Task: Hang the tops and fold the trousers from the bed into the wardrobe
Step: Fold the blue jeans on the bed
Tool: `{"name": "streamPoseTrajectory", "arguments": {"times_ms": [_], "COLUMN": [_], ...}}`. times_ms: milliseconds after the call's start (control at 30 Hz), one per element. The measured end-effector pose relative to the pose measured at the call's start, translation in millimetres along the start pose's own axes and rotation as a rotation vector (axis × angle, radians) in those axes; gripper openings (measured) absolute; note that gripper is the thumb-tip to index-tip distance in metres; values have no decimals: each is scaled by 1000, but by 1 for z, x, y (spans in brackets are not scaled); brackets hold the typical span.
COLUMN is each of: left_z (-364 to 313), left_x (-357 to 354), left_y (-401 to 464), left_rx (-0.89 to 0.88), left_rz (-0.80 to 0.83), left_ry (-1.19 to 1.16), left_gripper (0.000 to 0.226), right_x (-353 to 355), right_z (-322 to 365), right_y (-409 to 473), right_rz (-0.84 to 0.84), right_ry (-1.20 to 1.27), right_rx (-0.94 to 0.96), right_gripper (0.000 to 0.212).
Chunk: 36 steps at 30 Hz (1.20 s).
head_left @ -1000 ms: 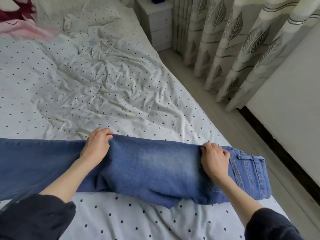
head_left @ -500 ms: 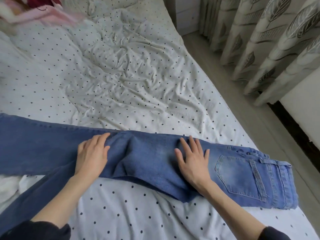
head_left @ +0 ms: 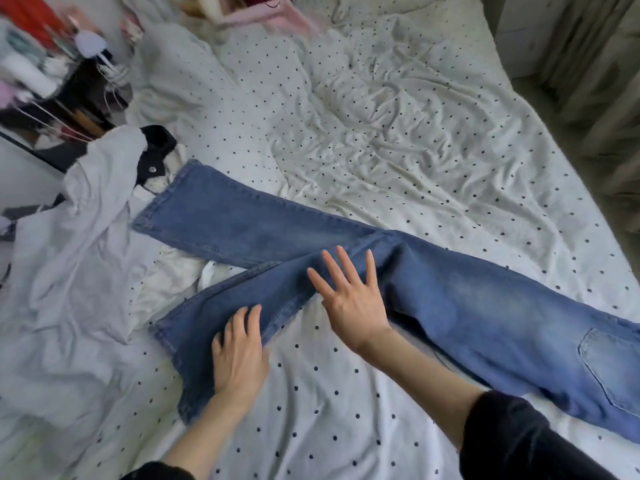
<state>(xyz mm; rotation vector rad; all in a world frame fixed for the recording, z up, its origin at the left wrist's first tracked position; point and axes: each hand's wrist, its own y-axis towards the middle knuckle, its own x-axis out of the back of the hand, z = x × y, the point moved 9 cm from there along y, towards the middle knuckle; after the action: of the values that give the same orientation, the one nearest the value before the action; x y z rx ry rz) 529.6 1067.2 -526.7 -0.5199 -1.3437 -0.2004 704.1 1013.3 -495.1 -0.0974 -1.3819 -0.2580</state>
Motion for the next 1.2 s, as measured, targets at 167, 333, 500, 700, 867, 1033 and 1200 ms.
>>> {"name": "streamPoseTrajectory", "arguments": {"times_ms": [167, 333, 500, 700, 867, 1033, 1200], "left_z": [67, 108, 133, 114, 89, 83, 89], "left_x": [35, 122, 168, 192, 184, 159, 146], "left_y": [19, 95, 163, 247, 305, 340, 344], "left_rx": [72, 10, -91, -321, -414, -444, -374], "left_rz": [42, 92, -19, -162, -305, -342, -292], "left_ry": [-52, 119, 192, 109, 111, 101, -15], "left_gripper": [22, 33, 23, 32, 29, 28, 55], "right_x": [-6, 23, 32, 11, -28, -41, -89], "right_z": [50, 74, 72, 35, 22, 69, 107], "right_y": [29, 70, 133, 180, 201, 195, 192], "right_rz": [72, -61, -161, -175, -105, -184, 20], "right_ry": [-133, -101, 3, 198, 222, 55, 79], "right_rx": [108, 29, -160, -431, -507, -274, -163], "right_gripper": [48, 18, 10, 24, 37, 59, 68]}}
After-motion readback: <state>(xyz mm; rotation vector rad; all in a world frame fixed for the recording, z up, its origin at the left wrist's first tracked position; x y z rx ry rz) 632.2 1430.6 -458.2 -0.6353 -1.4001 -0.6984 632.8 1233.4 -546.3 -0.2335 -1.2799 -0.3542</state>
